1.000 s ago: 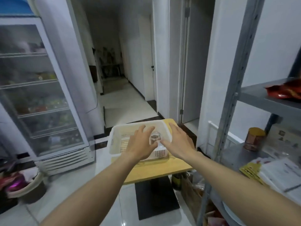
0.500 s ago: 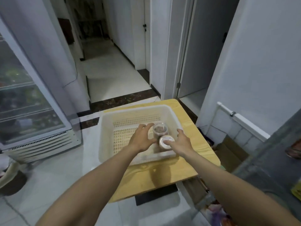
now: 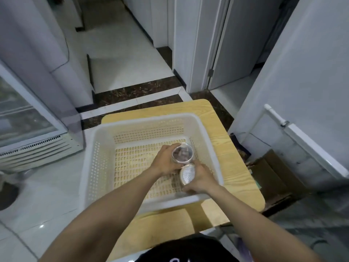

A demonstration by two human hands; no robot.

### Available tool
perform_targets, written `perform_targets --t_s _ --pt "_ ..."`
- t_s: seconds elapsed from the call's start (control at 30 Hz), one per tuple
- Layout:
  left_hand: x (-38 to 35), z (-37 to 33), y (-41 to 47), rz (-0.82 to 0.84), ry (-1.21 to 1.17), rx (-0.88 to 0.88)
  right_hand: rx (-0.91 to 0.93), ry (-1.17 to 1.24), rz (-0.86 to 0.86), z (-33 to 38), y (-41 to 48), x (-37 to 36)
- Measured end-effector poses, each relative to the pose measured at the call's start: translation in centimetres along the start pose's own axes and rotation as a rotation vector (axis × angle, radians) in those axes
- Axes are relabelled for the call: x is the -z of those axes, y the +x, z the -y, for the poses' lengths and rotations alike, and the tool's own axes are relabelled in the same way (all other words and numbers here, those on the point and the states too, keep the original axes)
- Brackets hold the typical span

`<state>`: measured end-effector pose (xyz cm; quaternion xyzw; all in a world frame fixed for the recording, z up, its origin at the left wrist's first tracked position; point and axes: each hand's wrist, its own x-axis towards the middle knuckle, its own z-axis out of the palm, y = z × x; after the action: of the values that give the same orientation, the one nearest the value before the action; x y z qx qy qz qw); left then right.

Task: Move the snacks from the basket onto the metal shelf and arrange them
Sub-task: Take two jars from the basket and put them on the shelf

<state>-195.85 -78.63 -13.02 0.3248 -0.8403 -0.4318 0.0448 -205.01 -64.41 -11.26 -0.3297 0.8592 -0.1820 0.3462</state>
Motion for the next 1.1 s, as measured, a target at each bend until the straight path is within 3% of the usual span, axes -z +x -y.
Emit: perform_targets --t_s 0.27,0.53,0.83,1.1 --pt "-1.6 0.9 2.9 0.002 -0.076 -0.05 -0.012 0.05 0.01 -0.7 1.0 0.1" --pt "-1.2 0.7 3.0 -0.206 -0.217 -0.003 0.032 0.067 -0.027 -0.5 1.1 -0.1" --pt "3.0 0.9 0.7 -0.383 -0.415 0.071 0.189 0.272 -0.146 0.2 0.3 0.6" --pt "7.7 -0.1 -4.2 -0.392 -0.45 -0.077 0.303 0.496 -0.328 3.0 -5.1 0.9"
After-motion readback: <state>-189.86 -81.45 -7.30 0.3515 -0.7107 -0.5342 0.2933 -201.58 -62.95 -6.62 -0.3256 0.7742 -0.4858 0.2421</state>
